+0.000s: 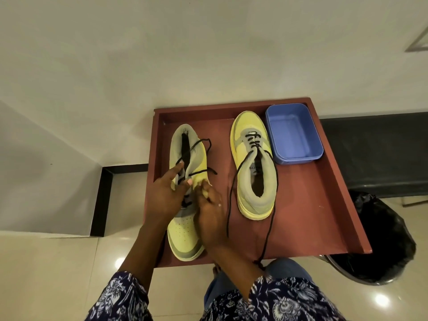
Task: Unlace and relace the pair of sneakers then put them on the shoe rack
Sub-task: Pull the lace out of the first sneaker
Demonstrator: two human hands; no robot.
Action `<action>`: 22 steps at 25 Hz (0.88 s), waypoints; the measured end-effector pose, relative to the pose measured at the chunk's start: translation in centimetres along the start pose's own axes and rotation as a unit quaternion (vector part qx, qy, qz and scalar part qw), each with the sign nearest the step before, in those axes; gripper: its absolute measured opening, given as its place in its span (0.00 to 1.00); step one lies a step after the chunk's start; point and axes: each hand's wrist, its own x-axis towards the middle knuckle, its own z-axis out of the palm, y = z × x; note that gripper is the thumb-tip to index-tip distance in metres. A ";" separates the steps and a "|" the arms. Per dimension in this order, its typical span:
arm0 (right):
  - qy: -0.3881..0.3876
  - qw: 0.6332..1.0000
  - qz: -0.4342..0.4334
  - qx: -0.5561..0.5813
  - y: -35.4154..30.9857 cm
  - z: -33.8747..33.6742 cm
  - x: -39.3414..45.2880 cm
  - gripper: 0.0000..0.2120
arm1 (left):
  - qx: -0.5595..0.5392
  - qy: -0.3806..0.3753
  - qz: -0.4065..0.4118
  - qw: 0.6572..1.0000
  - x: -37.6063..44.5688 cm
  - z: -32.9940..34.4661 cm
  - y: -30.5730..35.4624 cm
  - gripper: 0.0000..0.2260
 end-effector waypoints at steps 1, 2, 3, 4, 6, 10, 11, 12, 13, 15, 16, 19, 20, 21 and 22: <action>0.002 1.000 -0.012 -0.014 -0.1 0.0 -0.9 0.22 | 0.013 0.013 0.010 1.000 -0.1 0.1 0.0 0.22; 0.016 1.000 -0.020 0.000 0.2 0.2 -1.5 0.23 | 0.022 0.022 0.021 0.999 -0.1 0.2 0.0 0.21; 0.014 1.000 -0.019 0.003 0.3 0.1 -1.5 0.23 | 0.023 0.025 0.027 0.999 -0.1 0.1 0.0 0.21; 0.004 1.000 -0.006 0.015 0.2 -0.2 -1.2 0.23 | 0.016 0.023 0.027 0.999 -0.1 0.1 -0.1 0.21; -0.005 1.000 0.013 0.022 0.1 -0.3 -0.1 0.24 | -0.002 0.019 0.021 1.000 0.0 -0.2 -0.2 0.21; 0.045 0.997 0.056 0.043 -0.3 -0.5 3.6 0.22 | -0.013 0.008 0.021 1.000 0.1 -0.3 -0.3 0.21; 0.039 0.996 0.061 0.050 -0.4 -0.7 4.4 0.22 | -0.018 0.004 0.021 1.000 0.2 -0.3 -0.4 0.21; 0.035 0.996 0.057 0.051 -0.5 -0.9 5.1 0.22 | -0.024 -0.002 0.021 1.000 0.3 -0.2 -0.6 0.21; 0.036 0.997 0.049 0.049 -0.6 -1.0 5.4 0.22 | -0.032 -0.008 0.020 0.999 0.4 -0.2 -0.8 0.20; 0.050 0.998 0.014 0.041 -0.6 -0.7 4.9 0.23 | -0.052 -0.016 0.011 0.998 0.6 -0.3 -0.9 0.20; 0.056 0.998 -0.004 0.038 -0.5 -0.4 4.3 0.22 | -0.053 -0.017 0.010 0.998 0.6 -0.3 -1.0 0.20; 0.088 0.994 -0.038 0.043 0.0 0.9 2.6 0.18 | -0.039 -0.019 0.023 0.999 0.7 -0.2 -1.0 0.21; 0.106 0.993 -0.039 0.039 0.1 1.1 2.1 0.17 | -0.032 -0.019 0.030 0.999 0.6 -0.2 -1.0 0.21; 0.120 0.991 -0.044 0.039 0.4 1.4 1.6 0.17 | -0.022 -0.020 0.037 0.999 0.6 -0.2 -1.0 0.21; 0.130 0.990 -0.061 0.015 0.9 1.7 1.1 0.17 | -0.016 -0.019 0.041 0.999 0.5 -0.2 -1.0 0.21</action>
